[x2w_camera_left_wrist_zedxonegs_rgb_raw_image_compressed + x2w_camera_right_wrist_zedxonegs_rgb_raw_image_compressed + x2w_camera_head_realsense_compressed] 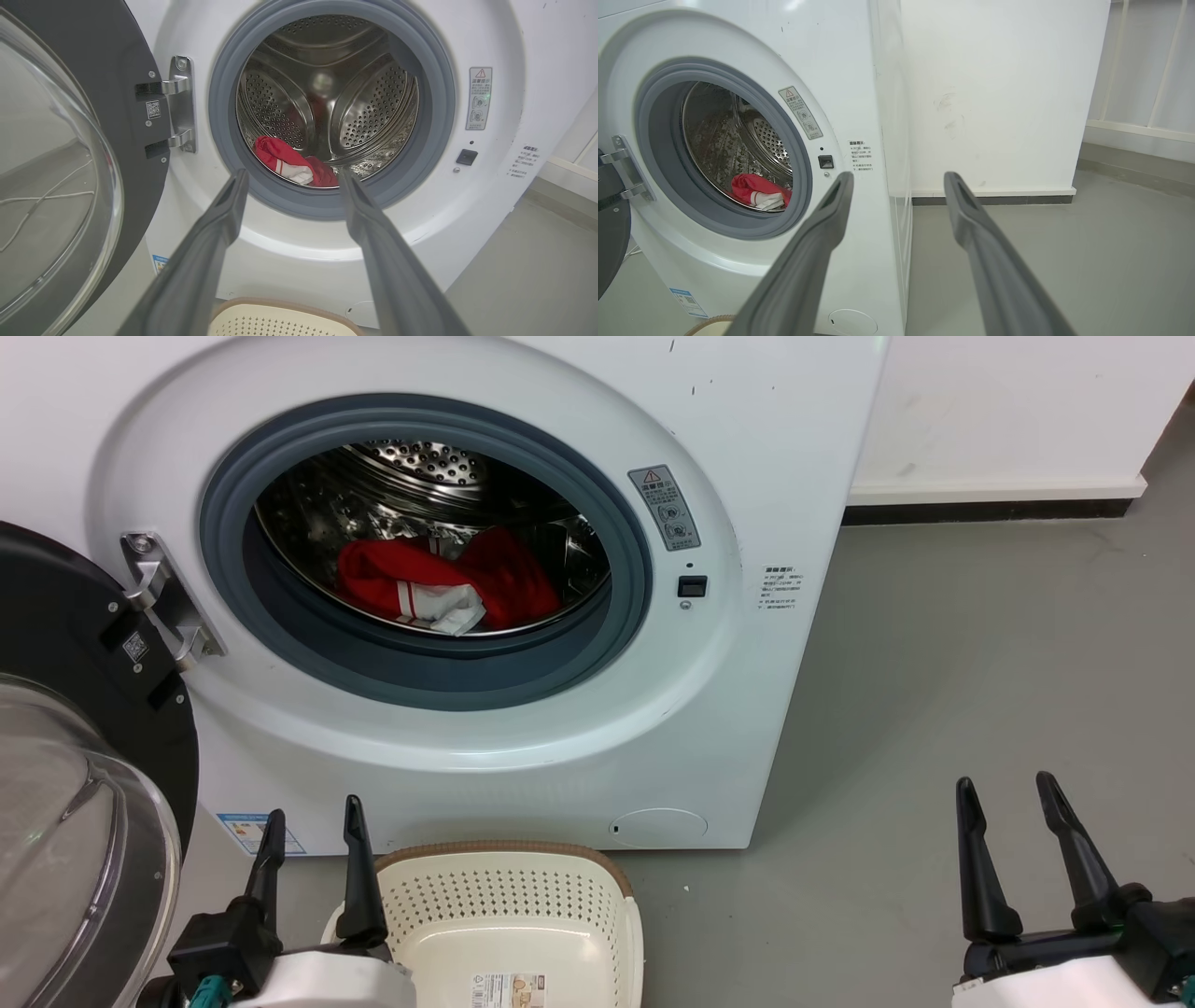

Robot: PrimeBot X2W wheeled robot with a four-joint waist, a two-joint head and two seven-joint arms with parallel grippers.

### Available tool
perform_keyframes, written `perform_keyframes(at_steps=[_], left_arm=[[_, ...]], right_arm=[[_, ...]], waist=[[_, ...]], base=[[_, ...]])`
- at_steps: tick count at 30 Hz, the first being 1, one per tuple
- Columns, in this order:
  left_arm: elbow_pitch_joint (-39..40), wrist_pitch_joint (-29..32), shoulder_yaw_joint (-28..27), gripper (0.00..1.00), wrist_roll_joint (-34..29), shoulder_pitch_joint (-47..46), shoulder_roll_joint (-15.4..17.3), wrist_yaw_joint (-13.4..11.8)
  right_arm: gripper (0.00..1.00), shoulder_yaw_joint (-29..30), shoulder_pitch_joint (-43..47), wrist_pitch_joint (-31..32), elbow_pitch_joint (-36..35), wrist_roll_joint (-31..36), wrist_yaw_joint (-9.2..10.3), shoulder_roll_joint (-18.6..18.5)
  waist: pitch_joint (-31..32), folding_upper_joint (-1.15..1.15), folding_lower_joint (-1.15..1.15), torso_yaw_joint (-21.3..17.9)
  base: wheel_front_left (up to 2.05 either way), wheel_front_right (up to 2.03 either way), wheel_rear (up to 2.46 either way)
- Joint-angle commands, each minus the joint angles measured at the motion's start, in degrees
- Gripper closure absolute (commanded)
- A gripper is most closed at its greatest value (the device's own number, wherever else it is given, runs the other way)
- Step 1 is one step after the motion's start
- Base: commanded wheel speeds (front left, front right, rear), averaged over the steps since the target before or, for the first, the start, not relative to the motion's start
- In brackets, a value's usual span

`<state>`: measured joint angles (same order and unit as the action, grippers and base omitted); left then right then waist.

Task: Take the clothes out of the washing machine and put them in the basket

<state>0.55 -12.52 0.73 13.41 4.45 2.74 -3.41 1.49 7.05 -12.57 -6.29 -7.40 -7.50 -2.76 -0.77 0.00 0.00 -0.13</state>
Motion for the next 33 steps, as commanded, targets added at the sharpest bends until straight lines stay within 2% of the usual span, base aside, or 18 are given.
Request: perform_keyframes(at_steps=[1, 23, 33], left_arm=[[0.6, -0.5, 0.1, 0.00, -1.1, 0.3, 0.2, -0.2], [1.0, -2.8, 0.4, 0.00, -8.5, 2.0, 0.2, -1.2], [-0.4, -2.7, 0.1, 0.00, -6.7, 2.3, 0.2, -0.8]], right_arm=[[0.00, -0.1, 0.5, -0.5, -0.7, 1.3, 0.02, -0.2], [0.00, -0.2, 2.2, -2.8, -2.4, 8.3, 0.02, -0.2], [0.00, 0.1, 2.2, -2.7, -1.5, 6.4, 0.02, -0.2]], waist=[[0.0, 0.00, 0.00, 0.0], [0.0, 0.00, 0.00, -0.1], [-0.1, 0.00, 0.00, 0.0]], base=[[0.00, 0.00, 0.00], [0.00, 0.00, 0.00], [0.00, 0.00, 0.00]])
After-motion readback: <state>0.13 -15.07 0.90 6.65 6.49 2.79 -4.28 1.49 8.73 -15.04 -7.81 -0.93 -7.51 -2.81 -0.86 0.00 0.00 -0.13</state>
